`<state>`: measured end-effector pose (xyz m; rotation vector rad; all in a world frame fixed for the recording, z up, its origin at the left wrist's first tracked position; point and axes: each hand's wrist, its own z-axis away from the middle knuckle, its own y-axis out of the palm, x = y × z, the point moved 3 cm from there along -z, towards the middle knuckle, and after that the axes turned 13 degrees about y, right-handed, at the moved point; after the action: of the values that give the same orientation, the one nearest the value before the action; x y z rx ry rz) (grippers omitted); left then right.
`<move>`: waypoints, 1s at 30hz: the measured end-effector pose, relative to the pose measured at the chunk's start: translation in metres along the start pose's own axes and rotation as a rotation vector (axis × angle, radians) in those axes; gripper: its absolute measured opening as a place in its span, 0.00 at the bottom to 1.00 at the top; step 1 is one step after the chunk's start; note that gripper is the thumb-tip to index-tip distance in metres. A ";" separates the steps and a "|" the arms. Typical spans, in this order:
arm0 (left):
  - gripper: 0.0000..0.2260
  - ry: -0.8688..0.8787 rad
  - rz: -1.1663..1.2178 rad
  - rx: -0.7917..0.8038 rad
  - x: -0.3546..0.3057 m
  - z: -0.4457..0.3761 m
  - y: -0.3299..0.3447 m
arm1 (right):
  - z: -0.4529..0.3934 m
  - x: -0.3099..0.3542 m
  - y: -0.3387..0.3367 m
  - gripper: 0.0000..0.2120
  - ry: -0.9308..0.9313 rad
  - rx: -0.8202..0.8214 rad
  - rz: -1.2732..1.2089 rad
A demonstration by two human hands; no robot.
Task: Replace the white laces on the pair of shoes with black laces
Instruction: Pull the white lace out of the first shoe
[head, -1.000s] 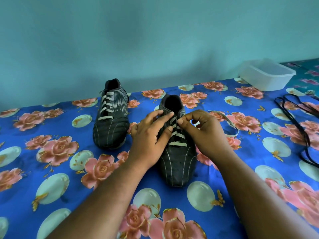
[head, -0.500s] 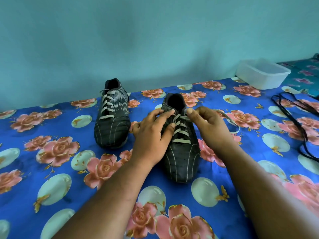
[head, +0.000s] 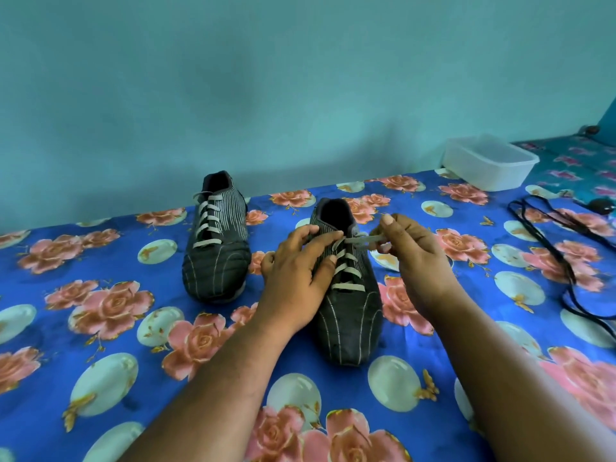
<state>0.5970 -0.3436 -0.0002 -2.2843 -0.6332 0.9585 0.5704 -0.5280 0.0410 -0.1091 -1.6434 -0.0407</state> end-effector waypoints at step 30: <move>0.19 -0.028 0.041 0.001 0.000 0.000 0.000 | -0.010 -0.016 0.003 0.11 -0.326 -0.194 0.692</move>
<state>0.5965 -0.3437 0.0001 -2.2948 -0.5991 1.0112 0.5819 -0.5269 0.0258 -0.8622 -1.8414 0.3625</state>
